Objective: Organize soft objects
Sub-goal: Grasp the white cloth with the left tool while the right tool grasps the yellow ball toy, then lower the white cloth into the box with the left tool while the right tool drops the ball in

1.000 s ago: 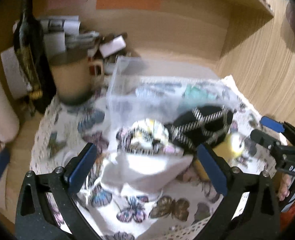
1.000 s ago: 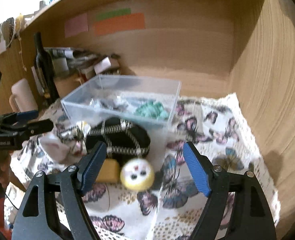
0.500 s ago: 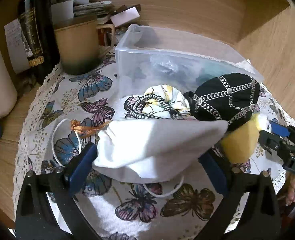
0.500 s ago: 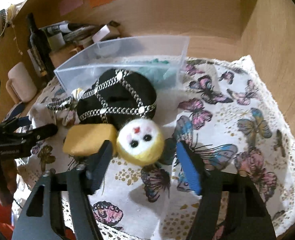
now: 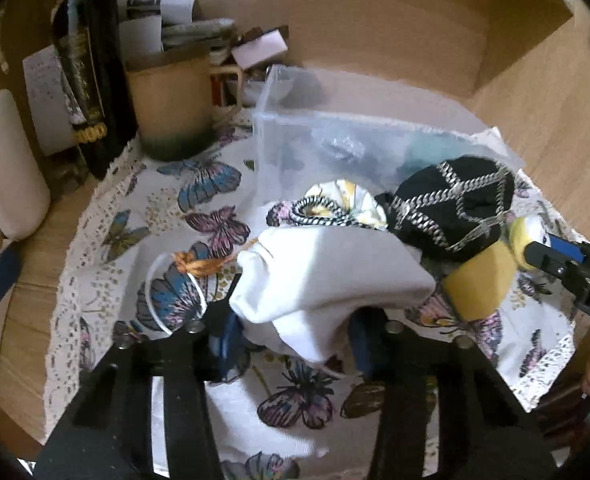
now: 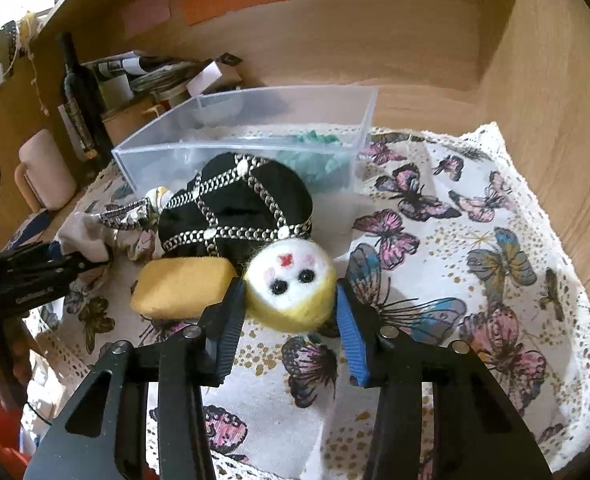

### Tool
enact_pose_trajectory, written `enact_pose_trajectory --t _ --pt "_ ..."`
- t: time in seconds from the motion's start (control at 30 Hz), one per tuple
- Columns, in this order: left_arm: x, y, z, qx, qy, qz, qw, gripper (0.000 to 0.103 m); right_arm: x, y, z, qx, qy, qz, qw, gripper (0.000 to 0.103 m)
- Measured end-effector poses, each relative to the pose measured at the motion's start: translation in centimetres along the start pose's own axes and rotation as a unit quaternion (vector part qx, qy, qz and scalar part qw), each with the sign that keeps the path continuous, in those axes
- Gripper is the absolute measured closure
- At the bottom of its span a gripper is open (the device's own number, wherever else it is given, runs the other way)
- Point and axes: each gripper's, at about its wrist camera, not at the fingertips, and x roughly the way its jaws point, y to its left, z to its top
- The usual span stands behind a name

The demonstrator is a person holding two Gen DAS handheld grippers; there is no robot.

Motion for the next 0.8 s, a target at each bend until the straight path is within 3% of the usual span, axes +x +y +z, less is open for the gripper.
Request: enact_pose_trajectory --t 0.53,0.8 --pt "-5.5 -1.4 6.8 0.014 -0.111 -0.034 0.9931 0.059 -4.2 0.4 4.8 -0.012 -0.094 -0.01 0.995 0.062" --pt "-4.5 -2.6 10.3 0.027 -0.128 -0.055 0.99 0.059 -4.6 0.7 7.9 -0.024 -0.13 -0.001 0.991 0.061"
